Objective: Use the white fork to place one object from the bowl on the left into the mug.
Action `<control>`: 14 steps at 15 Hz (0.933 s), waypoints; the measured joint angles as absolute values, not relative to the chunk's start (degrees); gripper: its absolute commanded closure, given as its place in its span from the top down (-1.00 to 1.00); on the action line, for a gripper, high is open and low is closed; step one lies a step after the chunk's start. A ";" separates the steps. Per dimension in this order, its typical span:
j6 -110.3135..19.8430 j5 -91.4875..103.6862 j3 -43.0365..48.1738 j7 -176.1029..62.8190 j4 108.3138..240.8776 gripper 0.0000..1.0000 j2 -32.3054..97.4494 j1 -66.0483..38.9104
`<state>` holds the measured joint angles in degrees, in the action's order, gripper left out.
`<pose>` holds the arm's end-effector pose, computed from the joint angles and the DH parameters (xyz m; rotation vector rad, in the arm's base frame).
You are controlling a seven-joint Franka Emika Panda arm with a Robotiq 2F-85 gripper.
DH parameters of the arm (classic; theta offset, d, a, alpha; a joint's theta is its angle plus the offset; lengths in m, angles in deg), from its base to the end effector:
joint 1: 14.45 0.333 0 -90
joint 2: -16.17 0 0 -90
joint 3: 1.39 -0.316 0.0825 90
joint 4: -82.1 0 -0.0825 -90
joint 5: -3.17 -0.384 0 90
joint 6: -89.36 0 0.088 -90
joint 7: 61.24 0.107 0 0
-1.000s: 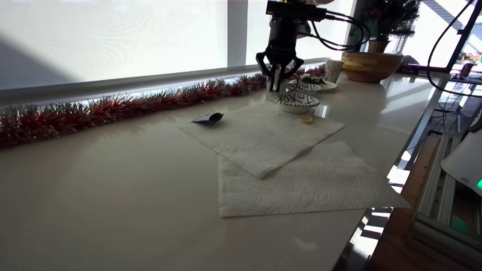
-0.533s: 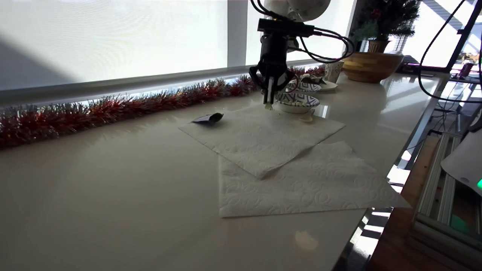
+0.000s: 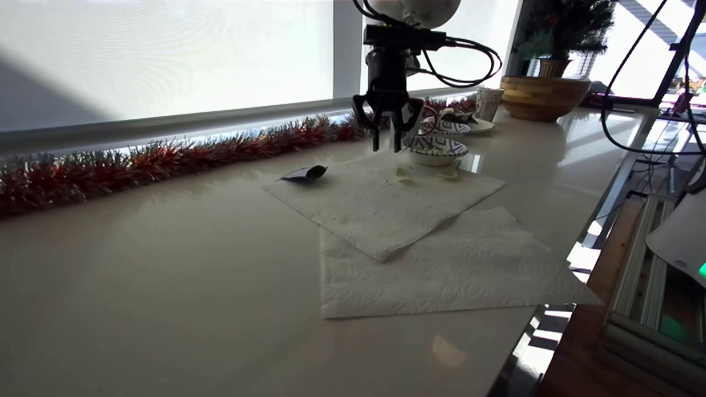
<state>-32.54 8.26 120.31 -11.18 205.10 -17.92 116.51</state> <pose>0.5219 0.0907 0.2293 -2.6831 0.9008 0.7164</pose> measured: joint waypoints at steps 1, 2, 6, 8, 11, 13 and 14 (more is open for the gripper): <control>-31.27 8.11 118.67 -10.91 204.75 0.60 -17.28 116.14; -29.51 7.98 116.67 -10.36 204.69 0.77 -16.10 115.56; -24.46 8.07 106.79 -9.17 205.82 1.00 -6.71 110.67; -22.89 8.08 100.14 -9.69 206.71 1.00 -1.21 105.27; -21.87 8.23 89.32 -12.45 207.50 1.00 6.59 94.42; -21.97 8.32 81.98 -14.95 207.45 1.00 11.26 86.31; -22.26 11.38 78.91 -14.87 207.13 1.00 12.65 83.05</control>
